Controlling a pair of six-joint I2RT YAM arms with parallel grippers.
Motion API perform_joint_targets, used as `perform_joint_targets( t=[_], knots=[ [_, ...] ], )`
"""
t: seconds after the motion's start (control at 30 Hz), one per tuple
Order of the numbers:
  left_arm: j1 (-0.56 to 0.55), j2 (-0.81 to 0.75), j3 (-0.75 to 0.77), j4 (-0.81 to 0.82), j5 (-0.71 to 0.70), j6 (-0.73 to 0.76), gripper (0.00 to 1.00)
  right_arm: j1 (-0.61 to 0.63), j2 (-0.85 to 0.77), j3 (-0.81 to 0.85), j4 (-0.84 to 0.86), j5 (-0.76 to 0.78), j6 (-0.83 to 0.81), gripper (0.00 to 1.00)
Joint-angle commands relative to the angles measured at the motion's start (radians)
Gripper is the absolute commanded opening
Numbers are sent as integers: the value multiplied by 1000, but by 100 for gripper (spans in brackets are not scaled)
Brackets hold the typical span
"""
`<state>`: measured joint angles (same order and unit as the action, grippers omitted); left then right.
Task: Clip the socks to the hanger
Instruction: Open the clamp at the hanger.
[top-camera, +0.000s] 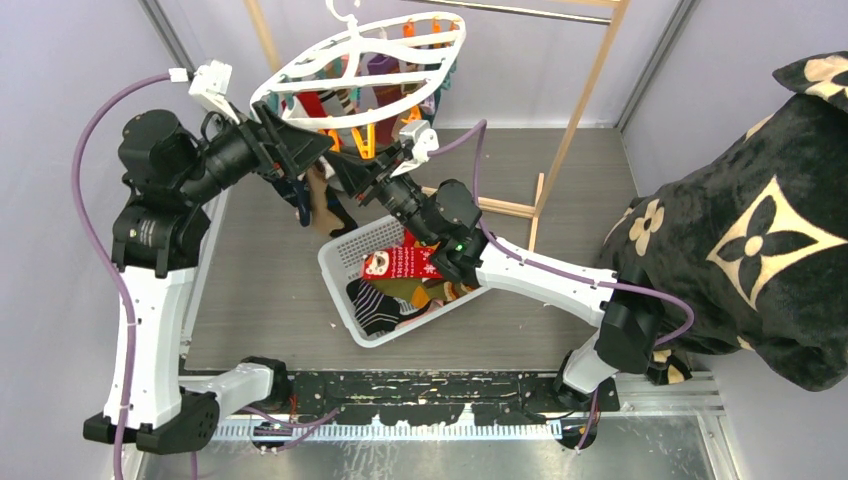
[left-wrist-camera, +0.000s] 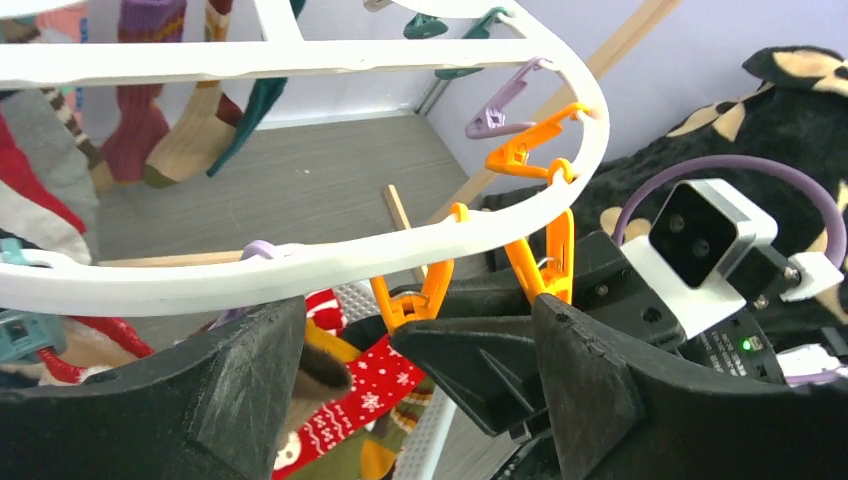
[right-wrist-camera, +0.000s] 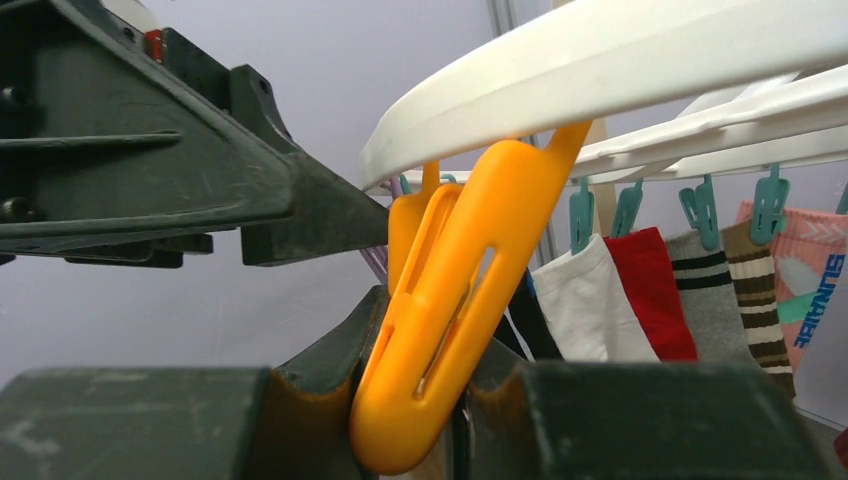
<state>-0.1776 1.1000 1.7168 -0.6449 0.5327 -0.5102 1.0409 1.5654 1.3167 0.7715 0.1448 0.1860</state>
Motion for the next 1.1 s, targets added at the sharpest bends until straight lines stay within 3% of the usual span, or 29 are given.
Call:
perform_joint_targets(
  t=[0.0, 0.47, 1.07],
  knots=[
    [-3, 9, 12, 141, 28, -97, 82, 19, -2, 50, 22, -28, -16, 15],
    [-3, 11, -54, 174, 46, -146, 66, 30, 22, 75, 0, -32, -19, 16],
    [-4, -17, -106, 145, -47, -139, 47, 55, 46, 104, -28, 13, -65, 16]
  ],
)
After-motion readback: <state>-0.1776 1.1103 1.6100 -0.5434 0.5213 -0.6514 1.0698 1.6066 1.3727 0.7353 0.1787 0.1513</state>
